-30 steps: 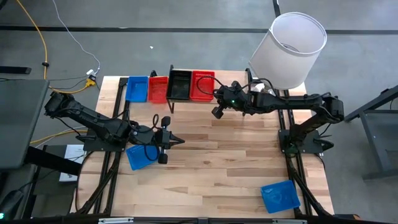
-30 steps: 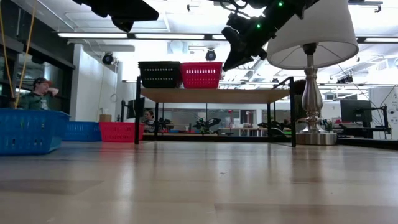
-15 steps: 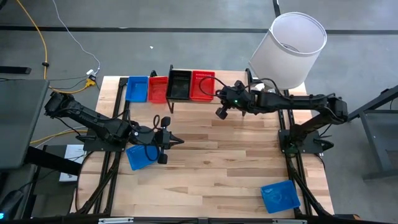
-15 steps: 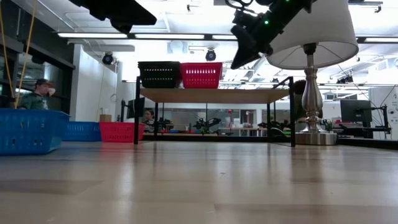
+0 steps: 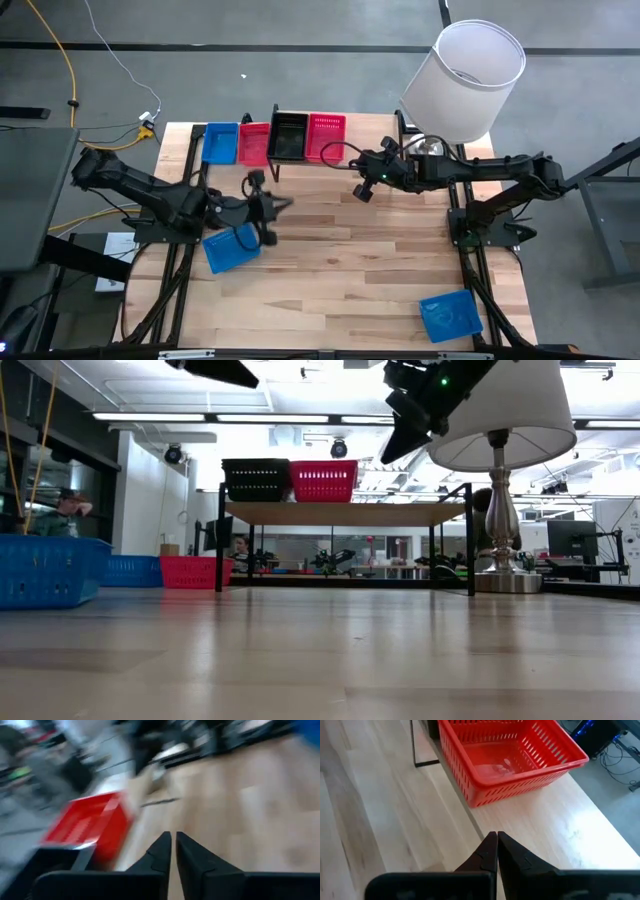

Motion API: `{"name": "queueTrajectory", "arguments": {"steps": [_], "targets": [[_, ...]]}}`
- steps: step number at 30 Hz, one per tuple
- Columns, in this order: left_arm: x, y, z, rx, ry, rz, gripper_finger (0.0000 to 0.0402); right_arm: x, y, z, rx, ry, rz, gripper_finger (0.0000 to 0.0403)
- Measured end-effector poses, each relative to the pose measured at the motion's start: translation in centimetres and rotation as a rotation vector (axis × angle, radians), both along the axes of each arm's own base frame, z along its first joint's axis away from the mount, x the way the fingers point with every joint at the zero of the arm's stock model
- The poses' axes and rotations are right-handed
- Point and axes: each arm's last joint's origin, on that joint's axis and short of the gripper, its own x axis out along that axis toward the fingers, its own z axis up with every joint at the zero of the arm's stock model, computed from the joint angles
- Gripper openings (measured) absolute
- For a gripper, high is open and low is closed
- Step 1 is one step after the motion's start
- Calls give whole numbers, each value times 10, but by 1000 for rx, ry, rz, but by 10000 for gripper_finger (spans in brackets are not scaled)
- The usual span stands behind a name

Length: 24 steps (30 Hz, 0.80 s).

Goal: Stack baskets on shelf by color
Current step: Stack the red bin on top of the red bins on the shelf

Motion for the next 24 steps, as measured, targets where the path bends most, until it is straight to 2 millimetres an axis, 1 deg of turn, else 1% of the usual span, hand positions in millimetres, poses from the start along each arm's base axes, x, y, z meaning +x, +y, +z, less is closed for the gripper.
{"name": "queueTrajectory", "arguments": {"steps": [2, 4, 6, 9, 14, 16, 19, 22, 24], "targets": [[-3, 7, 12, 30, 37, 95, 36, -1, 0, -3, -3, 9, 1, 0], [-7, 18, 17, 32, 90, 182, 54, -2, 0, -6, -2, 37, 2, 0], [-14, 31, 14, 23, 156, 287, 75, -3, 0, -8, 2, 52, 0, 0], [-30, 52, 7, -39, 249, 432, 110, -4, 0, -9, 5, 67, -2, 0], [-49, 81, -8, -192, 426, 567, 165, -4, 0, -8, -1, 68, 4, 0], [-52, 89, -12, -215, 483, 582, 183, -4, 0, -8, -2, 62, 4, 0], [-53, 97, -15, -187, 572, 525, 204, -4, 0, -8, -2, 60, 4, 0], [-54, 103, -29, -150, 673, 427, 217, -4, 0, -8, 0, 58, 3, 0], [-53, 105, -39, -139, 688, 381, 222, -4, 0, -8, 0, 59, 2, 0]]}}
